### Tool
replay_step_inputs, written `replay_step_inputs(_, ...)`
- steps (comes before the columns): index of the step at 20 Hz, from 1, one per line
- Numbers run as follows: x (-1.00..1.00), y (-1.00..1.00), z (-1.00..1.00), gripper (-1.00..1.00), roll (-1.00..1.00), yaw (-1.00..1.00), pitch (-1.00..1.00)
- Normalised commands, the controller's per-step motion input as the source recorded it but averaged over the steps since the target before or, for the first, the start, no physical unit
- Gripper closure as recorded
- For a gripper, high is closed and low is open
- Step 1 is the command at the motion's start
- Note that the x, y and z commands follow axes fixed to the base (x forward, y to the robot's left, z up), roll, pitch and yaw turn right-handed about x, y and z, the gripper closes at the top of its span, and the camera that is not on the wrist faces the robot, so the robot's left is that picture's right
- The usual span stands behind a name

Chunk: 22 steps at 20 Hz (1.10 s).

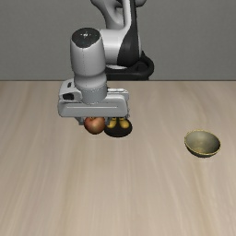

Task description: Pick up the apple and put it on the bowl

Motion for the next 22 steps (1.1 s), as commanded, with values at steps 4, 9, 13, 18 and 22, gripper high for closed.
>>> replay_step_inputs(4,0.00,1.00,0.00,1.00,0.00,0.00,0.00)
replay_step_inputs(9,0.00,1.00,0.00,1.00,0.00,0.00,0.00)
replay_step_inputs(13,0.00,1.00,0.00,1.00,0.00,0.00,0.00)
replay_step_inputs(18,0.00,1.00,0.00,1.00,0.00,0.00,0.00)
replay_step_inputs(22,0.00,1.00,0.00,1.00,0.00,0.00,0.00)
